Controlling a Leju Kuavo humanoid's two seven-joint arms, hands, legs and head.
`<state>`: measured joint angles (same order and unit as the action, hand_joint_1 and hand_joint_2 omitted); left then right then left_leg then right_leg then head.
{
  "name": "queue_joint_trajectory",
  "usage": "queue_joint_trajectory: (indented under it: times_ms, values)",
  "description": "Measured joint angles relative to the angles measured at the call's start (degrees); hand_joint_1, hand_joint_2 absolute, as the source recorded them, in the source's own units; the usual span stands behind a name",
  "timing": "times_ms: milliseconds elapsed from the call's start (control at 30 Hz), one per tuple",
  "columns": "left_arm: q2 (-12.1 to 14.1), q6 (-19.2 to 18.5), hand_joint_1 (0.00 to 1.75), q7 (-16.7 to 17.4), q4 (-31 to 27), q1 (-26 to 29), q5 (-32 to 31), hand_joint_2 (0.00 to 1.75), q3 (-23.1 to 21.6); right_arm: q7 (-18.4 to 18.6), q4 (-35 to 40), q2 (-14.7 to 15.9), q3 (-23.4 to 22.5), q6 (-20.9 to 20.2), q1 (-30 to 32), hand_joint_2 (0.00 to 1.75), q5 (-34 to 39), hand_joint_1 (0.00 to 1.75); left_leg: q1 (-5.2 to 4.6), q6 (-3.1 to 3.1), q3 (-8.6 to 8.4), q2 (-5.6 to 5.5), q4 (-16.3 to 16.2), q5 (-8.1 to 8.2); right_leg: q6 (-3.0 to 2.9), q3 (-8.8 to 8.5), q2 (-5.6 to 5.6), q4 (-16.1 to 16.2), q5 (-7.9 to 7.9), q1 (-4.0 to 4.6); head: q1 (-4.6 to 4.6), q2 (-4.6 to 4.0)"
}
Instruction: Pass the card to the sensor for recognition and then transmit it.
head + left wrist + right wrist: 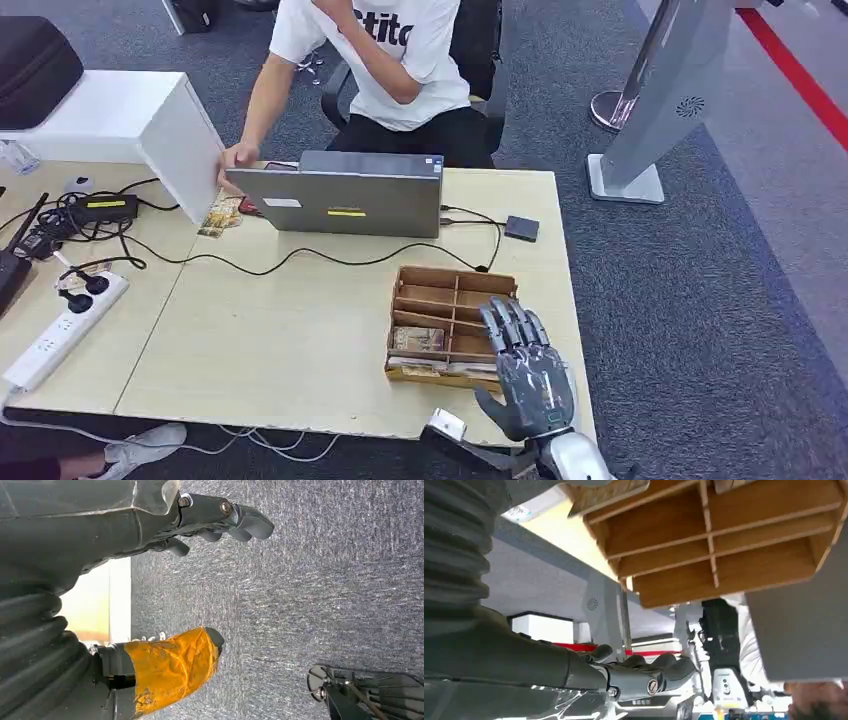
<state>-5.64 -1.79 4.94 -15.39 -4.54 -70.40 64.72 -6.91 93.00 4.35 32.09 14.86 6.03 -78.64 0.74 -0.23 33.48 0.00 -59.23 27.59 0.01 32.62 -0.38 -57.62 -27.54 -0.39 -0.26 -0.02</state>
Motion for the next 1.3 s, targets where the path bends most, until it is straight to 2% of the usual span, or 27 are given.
queue_joint_trajectory:
  times_ms: [200,400,733,767,1300]
  values:
    - [0.04,0.0,0.0,0.0,0.0,-0.01,-0.09,1.75,0.22,0.92,-3.67,0.15,2.31,-0.74,-1.4,1.75,0.02,0.0,0.0,0.0,0.01,0.0,0.0,0.0,0.0,0.0,0.0,0.0,0.0,0.0,0.0,0.0]
    - [0.11,0.0,0.0,0.0,0.0,0.0,-0.24,1.75,0.57,1.11,-5.09,0.22,3.12,-1.38,-1.91,1.75,0.74,0.0,0.0,0.0,0.01,0.0,0.0,0.0,0.0,0.01,0.0,0.0,0.0,0.0,0.02,0.0]
    - [0.35,0.09,0.0,0.02,0.0,0.0,-0.42,1.75,0.92,4.02,-5.7,1.2,3.12,-3.1,-1.95,1.75,0.7,0.0,0.0,0.0,0.0,0.0,0.0,0.0,0.0,0.01,0.0,0.0,0.0,0.0,0.02,0.0]
    - [0.39,0.11,0.0,0.02,0.0,0.0,-0.42,1.75,0.94,4.3,-5.7,1.31,3.08,-3.54,-1.95,1.75,0.68,1.71,0.0,0.0,0.0,0.0,0.0,0.0,0.0,0.01,0.0,0.0,0.0,0.0,0.0,0.0]
    - [0.57,0.24,0.0,0.02,0.0,0.0,-0.42,1.75,1.11,5.18,-5.79,2.14,1.88,-4.42,-1.93,1.75,0.61,1.75,0.0,0.0,-0.01,0.01,0.0,0.0,0.0,0.01,0.0,0.0,0.0,0.0,0.02,0.0]
